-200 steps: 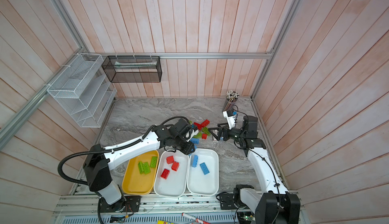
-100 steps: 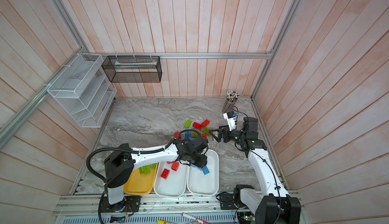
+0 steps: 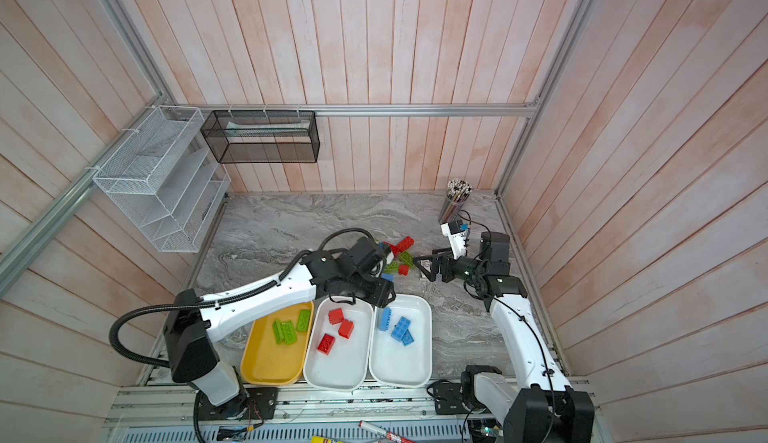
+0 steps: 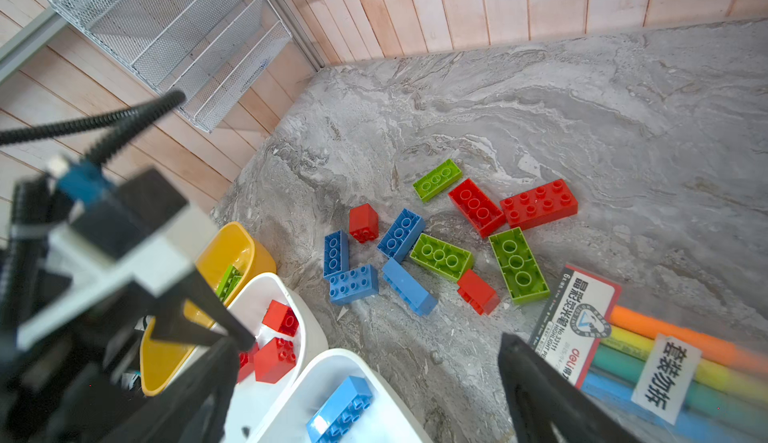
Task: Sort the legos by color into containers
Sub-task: 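Move the left gripper back to the pile and grasp a blue brick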
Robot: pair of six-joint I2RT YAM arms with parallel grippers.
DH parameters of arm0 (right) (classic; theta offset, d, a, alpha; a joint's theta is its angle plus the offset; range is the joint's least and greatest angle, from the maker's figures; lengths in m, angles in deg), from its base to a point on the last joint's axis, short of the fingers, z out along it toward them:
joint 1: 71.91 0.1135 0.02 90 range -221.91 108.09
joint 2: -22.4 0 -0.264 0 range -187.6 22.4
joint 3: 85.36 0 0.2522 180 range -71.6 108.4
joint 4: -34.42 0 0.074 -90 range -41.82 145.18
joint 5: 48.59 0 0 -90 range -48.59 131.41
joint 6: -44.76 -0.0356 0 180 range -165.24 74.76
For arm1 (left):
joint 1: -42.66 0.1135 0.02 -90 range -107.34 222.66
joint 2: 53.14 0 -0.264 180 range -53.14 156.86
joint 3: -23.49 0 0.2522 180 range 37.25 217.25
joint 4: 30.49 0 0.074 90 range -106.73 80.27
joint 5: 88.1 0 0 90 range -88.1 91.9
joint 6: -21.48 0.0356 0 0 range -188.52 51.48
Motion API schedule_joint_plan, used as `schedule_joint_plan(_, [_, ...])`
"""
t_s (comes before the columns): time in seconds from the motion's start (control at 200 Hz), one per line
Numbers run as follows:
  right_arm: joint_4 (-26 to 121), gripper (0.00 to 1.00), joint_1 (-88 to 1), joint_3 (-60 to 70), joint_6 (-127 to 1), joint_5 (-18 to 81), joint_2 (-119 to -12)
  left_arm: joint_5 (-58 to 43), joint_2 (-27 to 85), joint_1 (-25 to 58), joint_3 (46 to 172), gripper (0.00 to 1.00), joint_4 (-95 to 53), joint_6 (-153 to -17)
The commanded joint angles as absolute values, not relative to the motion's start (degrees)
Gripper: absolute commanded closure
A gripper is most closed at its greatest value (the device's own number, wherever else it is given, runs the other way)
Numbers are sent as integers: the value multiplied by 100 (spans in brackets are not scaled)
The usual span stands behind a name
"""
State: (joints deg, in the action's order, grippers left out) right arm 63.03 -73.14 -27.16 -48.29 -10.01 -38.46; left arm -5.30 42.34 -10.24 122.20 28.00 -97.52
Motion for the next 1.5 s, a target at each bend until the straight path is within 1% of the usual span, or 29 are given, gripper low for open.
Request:
schedule_joint_plan(0.0, [6179, 2, -7329, -2485, -4894, -1214, -3932, -232, 4033, -307, 11807, 37, 3354, -9972])
schedule_joint_plan(0.075, [6174, 2, -7323, -2476, -4893, -1255, -3964, -144, 3944, 68, 11469, 35, 3197, -10290])
schedule_joint_plan(0.16, [6102, 2, -7323, -2515, -4937, -1277, -3962, -2, 3971, 329, 11228, 35, 2972, -10860])
schedule_joint_plan(0.255, [6065, 2, -7323, -2579, -4940, -1281, -3939, 264, 4059, 355, 11013, 35, 2593, -11610])
schedule_joint_plan(0.35, [6034, 2, -7324, -2646, -4930, -1276, -3923, 487, 4293, 340, 11024, 35, 2565, -12257])
schedule_joint_plan(0.475, [6005, 2, -7323, -2687, -4905, -1267, -3939, 621, 4662, 317, 11123, 34, 2625, -12703])
schedule_joint_plan(0.735, [5866, 2, -7338, -2748, -4912, -1314, -4001, 683, 5297, 250, 11298, 33, 2475, -13131])
schedule_joint_plan(1.125, [5828, 2, -7365, -2784, -4898, -1301, -4044, 673, 6031, 226, 11616, 33, 2199, -13207])
schedule_joint_plan(1.25, [5839, 2, -7376, -2792, -4889, -1300, -4041, 818, 6207, 232, 11732, 33, 2368, -13224])
schedule_joint_plan(1.375, [5846, 2, -7384, -2788, -4879, -1299, -4031, 953, 6281, 212, 11794, 39, 2546, -13242])
schedule_joint_plan(1.495, [5849, 2, -7393, -2792, -4879, -1299, -4042, 980, 6239, 193, 11699, 46, 2563, -13268])
